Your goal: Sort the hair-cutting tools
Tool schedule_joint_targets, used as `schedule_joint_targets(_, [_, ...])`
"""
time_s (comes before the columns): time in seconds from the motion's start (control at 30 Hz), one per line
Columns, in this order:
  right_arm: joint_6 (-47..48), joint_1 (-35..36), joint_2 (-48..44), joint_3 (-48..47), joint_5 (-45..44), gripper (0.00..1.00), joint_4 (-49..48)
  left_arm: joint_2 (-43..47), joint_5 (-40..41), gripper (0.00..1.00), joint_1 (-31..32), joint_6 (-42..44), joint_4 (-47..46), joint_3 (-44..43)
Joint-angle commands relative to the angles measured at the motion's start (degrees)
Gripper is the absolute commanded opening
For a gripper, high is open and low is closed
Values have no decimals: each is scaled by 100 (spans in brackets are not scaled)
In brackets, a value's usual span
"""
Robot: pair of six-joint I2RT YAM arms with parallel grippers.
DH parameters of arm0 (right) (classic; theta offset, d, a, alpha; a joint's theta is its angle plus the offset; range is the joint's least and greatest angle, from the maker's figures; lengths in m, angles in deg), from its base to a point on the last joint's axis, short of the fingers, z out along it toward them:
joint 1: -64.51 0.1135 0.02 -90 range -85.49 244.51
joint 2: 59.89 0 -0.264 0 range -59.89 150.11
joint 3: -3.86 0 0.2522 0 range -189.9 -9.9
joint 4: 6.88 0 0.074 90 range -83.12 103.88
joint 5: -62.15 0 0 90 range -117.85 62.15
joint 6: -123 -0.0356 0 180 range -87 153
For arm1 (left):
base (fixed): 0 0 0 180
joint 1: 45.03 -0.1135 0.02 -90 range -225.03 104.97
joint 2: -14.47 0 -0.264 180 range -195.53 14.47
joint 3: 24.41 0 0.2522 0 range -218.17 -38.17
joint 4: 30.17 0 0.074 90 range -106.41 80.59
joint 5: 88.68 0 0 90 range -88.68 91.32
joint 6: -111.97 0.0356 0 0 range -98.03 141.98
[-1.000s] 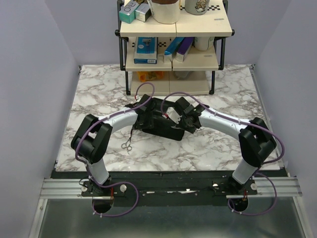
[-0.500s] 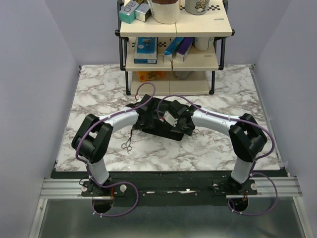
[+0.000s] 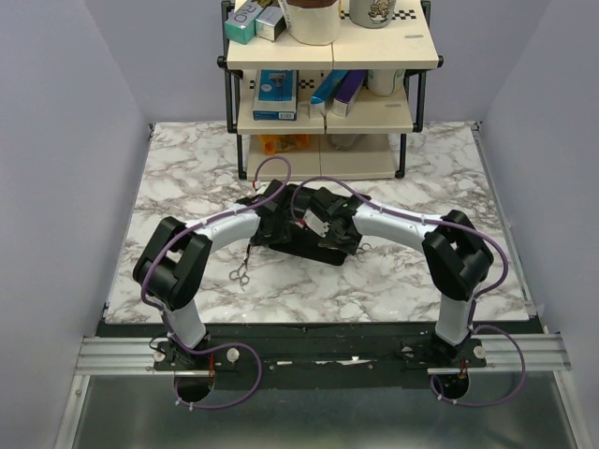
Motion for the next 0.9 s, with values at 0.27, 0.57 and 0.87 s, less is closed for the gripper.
schedule_joint_targets(0.27, [-262,172,168,-142,42,1,124,-85,-125,68,47,-42,60,279])
schedule_joint_targets(0.57, [-236,190,-16,253,-177,1,151,-23,-90,68,56,-33,104,261])
schedule_joint_targets(0.87, [-437,190,53,140,-273,1,-33,-5,-90,68,56,-33,77,279])
